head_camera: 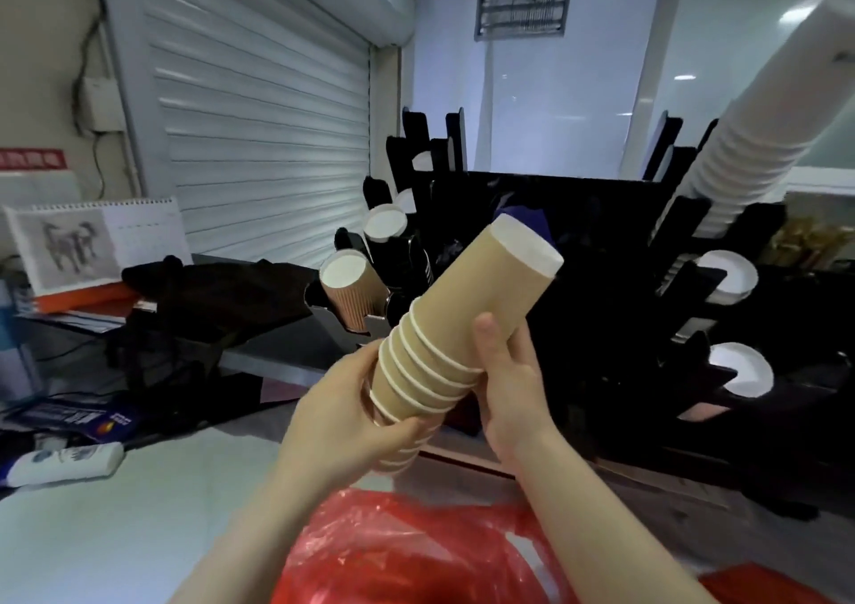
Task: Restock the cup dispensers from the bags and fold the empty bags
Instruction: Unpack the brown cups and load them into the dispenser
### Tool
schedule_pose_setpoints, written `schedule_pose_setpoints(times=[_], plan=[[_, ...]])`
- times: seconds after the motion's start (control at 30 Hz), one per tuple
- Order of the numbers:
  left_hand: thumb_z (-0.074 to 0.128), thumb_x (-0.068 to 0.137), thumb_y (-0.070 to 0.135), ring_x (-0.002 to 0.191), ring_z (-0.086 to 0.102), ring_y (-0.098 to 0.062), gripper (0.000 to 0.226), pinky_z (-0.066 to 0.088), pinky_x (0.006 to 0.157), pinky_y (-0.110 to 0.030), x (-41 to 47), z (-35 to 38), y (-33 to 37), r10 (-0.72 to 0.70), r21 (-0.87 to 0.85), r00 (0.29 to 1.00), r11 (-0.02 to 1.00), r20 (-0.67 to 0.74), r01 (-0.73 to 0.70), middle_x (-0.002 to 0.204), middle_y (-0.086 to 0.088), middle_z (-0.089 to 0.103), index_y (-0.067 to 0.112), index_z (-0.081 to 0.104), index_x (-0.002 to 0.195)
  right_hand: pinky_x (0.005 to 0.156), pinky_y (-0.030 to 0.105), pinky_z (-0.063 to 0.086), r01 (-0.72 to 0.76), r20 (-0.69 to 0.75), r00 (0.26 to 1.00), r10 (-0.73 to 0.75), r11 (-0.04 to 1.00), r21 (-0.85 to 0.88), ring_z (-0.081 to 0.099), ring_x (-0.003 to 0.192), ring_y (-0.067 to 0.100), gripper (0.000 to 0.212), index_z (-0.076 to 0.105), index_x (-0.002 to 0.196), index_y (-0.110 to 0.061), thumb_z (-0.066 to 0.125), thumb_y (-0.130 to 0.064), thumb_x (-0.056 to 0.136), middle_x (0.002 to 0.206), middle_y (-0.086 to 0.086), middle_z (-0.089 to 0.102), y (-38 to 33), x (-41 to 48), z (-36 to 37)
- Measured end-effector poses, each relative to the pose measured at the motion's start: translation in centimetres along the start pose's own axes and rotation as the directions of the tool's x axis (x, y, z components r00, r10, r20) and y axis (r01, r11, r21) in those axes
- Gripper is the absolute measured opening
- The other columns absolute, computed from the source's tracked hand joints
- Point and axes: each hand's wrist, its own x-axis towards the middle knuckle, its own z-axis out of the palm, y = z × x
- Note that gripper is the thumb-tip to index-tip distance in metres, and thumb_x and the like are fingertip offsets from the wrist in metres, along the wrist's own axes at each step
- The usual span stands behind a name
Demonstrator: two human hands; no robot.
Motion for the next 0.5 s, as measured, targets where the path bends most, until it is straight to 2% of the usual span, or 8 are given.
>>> schedule_pose_setpoints(times=[0.1, 0.17, 0.27, 0.37, 0.5], plan=[[0.065, 0.053, 0.061, 0.094, 0.053, 0.014, 0.062, 0.039, 0.069, -0.007, 3.2, -3.0, 1.3, 0.048, 0.062, 0.995, 0.997, -0.087, -0.042, 0.103, 0.038, 0.055, 0.061, 0.045, 0.111, 0.088, 0.035, 0.052, 0.062, 0.021, 0.998, -0.064, 0.996, 0.059, 0.065, 0.104, 0.016, 0.059, 0.057, 0.118, -0.024, 0.077, -0.04, 0.065, 0.109, -0.004, 0.07, -3.1, 3.0, 1.7], [0.07, 0.054, 0.06, 0.093, 0.054, 0.009, 0.065, 0.04, 0.071, -0.011, 5.3, -5.1, 1.8, 0.077, 0.129, 0.986, 0.99, -0.15, -0.057, 0.098, 0.03, 0.059, 0.055, 0.047, 0.114, 0.094, 0.044, 0.05, 0.136, 0.042, 0.989, -0.139, 0.989, 0.062, 0.063, 0.108, 0.018, 0.06, 0.054, 0.121, -0.023, 0.079, -0.025, 0.068, 0.115, -0.002, 0.067, -5.3, 4.8, 2.8], [0.073, 0.055, 0.055, 0.094, 0.052, 0.005, 0.073, 0.037, 0.071, -0.009, 8.6, -8.1, 2.6, 0.156, 0.245, 0.965, 0.964, -0.211, -0.102, 0.099, 0.029, 0.058, 0.045, 0.048, 0.123, 0.094, 0.052, 0.05, 0.206, 0.069, 0.975, -0.212, 0.975, 0.085, 0.064, 0.106, 0.02, 0.062, 0.05, 0.123, -0.019, 0.078, -0.011, 0.069, 0.116, 0.002, 0.064, -8.4, 7.2, 4.6], [0.08, 0.058, 0.049, 0.101, 0.054, -0.006, 0.079, 0.039, 0.074, -0.02, 11.9, -10.6, 2.8, 0.211, 0.319, 0.947, 0.939, -0.242, -0.127, 0.111, 0.02, 0.058, 0.039, 0.047, 0.129, 0.091, 0.054, 0.051, 0.264, 0.062, 0.96, -0.271, 0.959, 0.103, 0.064, 0.105, 0.023, 0.06, 0.047, 0.125, -0.014, 0.074, 0.0, 0.074, 0.119, 0.01, 0.061, -10.9, 9.4, 6.3], [0.075, 0.057, 0.054, 0.101, 0.056, -0.015, 0.081, 0.043, 0.079, -0.033, 16.7, -13.3, 1.9, 0.244, 0.354, 0.94, 0.923, -0.24, -0.149, 0.116, 0.012, 0.058, 0.037, 0.044, 0.13, 0.082, 0.047, 0.056, 0.353, -0.045, 0.935, -0.351, 0.918, 0.179, 0.066, 0.1, 0.014, 0.053, 0.047, 0.122, -0.02, 0.072, -0.004, 0.078, 0.121, 0.003, 0.058, -13.5, 12.7, 8.2]])
